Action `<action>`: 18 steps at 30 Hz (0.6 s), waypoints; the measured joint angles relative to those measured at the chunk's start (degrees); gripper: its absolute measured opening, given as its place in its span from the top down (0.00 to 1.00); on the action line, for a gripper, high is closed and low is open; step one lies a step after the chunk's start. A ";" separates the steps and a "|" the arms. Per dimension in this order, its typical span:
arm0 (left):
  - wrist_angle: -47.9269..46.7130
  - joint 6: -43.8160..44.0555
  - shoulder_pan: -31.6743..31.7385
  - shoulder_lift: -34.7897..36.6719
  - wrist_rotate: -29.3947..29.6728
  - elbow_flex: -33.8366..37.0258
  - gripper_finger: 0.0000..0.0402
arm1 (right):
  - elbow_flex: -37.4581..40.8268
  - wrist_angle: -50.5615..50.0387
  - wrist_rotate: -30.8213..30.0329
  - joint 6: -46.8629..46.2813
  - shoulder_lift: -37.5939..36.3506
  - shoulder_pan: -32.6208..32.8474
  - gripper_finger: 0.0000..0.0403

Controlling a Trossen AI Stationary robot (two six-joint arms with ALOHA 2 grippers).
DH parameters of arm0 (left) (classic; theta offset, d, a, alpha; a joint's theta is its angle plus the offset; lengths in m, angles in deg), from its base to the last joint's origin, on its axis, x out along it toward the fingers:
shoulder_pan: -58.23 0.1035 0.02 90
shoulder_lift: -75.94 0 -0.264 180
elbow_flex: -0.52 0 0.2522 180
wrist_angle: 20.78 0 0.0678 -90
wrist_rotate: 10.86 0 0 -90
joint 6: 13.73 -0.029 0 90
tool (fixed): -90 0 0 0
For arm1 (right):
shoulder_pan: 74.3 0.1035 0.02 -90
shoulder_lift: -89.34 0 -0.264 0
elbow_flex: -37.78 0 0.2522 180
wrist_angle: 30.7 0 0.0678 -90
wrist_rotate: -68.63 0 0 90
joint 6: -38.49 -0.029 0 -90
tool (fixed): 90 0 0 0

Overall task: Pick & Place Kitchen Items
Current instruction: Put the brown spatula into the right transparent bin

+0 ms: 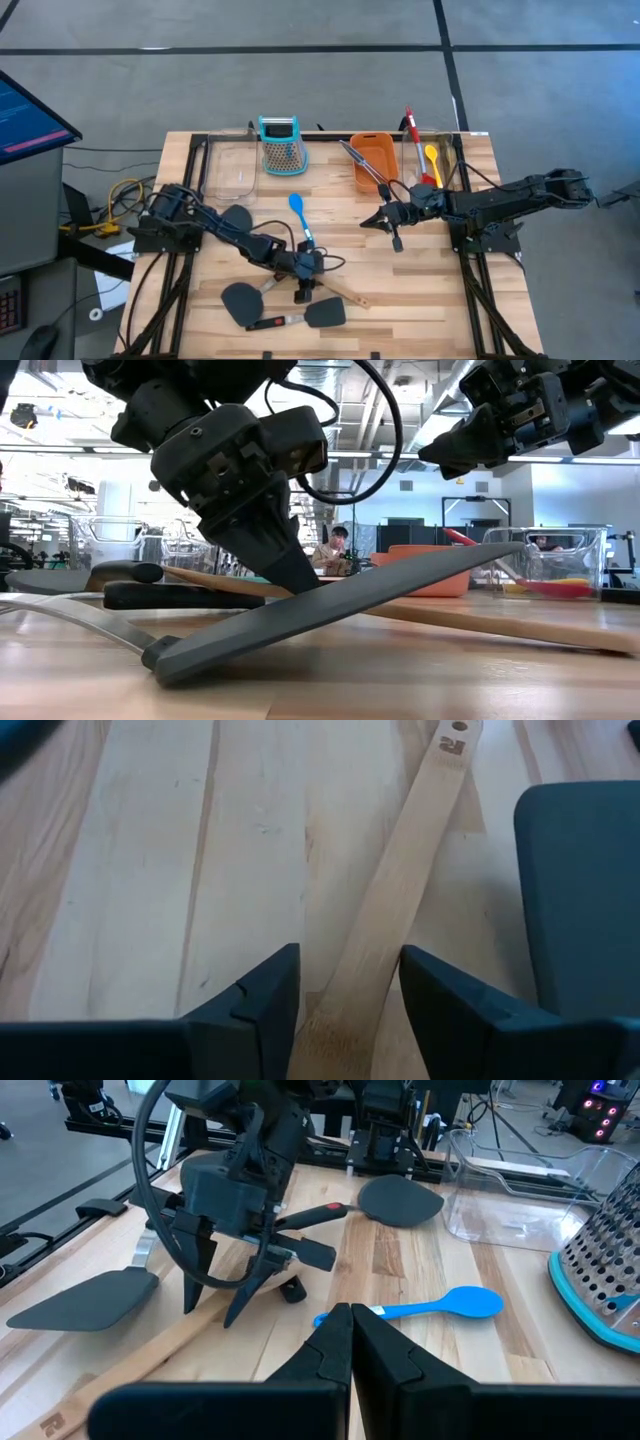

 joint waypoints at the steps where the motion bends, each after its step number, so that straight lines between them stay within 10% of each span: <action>1: -0.51 0.61 0.00 -0.01 -0.03 -0.02 0.61 | 0.00 -0.02 0.00 0.00 0.00 -0.02 1.00; 18: -0.49 -2.38 0.19 5.02 -0.19 0.78 0.62 | 0.00 -0.06 0.00 -0.02 0.00 -0.01 1.00</action>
